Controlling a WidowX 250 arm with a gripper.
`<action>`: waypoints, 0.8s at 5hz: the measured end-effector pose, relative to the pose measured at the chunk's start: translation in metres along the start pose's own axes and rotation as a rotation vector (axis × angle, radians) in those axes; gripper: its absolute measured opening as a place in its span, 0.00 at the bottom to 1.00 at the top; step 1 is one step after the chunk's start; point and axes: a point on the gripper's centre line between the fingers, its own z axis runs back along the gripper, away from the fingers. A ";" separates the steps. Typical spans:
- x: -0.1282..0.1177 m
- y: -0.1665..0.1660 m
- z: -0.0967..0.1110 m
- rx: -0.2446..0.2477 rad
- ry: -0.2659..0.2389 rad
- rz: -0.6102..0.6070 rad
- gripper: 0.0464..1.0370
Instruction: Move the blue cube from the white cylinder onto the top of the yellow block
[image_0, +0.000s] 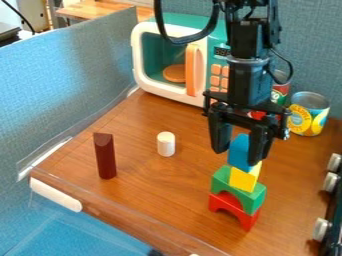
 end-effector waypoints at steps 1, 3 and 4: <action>0.001 -0.001 0.001 -0.020 -0.012 -0.006 0.97; -0.001 0.011 0.041 -0.016 -0.113 0.062 0.96; -0.001 0.037 0.078 0.004 -0.197 0.167 0.96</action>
